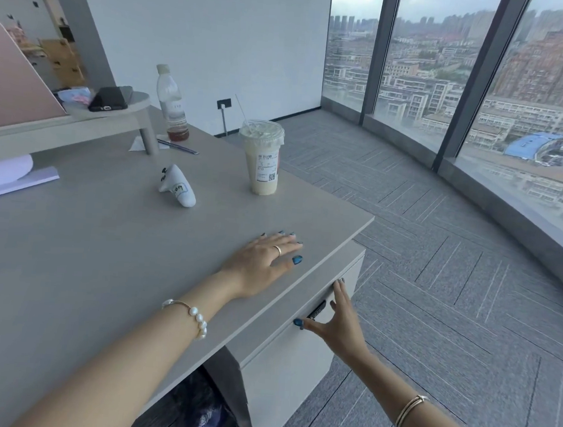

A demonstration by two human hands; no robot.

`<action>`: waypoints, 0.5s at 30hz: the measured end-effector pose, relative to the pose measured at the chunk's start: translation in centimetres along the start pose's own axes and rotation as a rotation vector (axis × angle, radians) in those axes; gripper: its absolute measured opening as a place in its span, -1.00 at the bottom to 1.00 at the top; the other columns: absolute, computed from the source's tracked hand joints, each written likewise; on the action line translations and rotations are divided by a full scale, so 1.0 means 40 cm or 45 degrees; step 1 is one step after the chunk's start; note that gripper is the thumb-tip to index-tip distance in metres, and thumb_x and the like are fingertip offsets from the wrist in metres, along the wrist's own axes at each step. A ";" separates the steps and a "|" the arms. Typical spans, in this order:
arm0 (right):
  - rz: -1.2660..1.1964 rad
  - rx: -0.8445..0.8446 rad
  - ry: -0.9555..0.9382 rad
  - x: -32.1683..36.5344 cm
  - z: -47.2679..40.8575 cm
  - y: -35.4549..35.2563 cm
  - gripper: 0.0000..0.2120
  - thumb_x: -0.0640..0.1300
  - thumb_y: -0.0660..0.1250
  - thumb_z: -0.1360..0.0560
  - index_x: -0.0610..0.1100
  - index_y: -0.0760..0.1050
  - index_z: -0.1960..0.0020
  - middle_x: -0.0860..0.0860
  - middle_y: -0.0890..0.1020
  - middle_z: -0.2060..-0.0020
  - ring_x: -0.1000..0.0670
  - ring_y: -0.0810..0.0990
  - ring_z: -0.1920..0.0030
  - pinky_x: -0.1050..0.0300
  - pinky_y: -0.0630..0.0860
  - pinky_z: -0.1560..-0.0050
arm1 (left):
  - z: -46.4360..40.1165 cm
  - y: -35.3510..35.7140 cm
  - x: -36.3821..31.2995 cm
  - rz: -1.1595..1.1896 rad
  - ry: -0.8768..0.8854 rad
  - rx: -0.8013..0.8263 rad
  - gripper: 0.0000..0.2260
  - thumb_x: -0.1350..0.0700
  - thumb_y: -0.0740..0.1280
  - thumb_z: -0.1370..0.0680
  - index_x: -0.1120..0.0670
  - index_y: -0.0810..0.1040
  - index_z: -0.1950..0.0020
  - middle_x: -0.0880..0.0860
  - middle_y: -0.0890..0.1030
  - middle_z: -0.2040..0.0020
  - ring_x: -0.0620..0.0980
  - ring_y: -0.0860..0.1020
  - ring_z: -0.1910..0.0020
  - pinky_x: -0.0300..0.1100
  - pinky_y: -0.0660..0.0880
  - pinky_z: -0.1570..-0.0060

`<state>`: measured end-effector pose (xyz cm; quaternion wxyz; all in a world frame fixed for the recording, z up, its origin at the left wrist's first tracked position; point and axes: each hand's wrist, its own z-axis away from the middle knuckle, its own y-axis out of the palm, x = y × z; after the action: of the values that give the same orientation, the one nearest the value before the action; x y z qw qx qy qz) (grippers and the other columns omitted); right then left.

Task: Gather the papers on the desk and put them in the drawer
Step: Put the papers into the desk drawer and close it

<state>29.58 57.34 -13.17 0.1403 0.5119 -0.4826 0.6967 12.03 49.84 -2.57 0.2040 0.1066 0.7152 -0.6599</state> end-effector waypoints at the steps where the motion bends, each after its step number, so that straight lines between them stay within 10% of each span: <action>1: -0.024 -0.008 0.003 -0.003 0.000 0.001 0.12 0.01 0.58 -0.19 -0.19 -0.04 -0.51 -0.05 0.02 -0.54 0.00 0.10 -0.50 0.11 0.22 -0.46 | -0.001 0.000 -0.001 0.023 -0.001 -0.009 -0.60 -0.09 0.06 -0.58 -0.09 0.29 -0.42 -0.07 0.20 -0.52 -0.17 0.07 -0.51 -0.21 -0.09 -0.46; 15: -0.100 -0.055 0.006 -0.016 -0.016 0.011 0.02 -0.17 0.60 -0.18 -0.27 0.07 -0.46 -0.13 0.09 -0.52 -0.06 0.20 -0.47 0.16 0.26 -0.40 | -0.003 0.005 -0.004 0.057 -0.003 -0.019 -0.62 -0.02 -0.04 -0.62 -0.07 0.32 -0.40 -0.08 0.23 -0.51 -0.18 0.08 -0.51 -0.25 -0.10 -0.43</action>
<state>29.18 57.84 -13.96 0.1795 0.5256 -0.4768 0.6813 12.26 50.01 -2.68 0.2205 0.1202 0.7173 -0.6500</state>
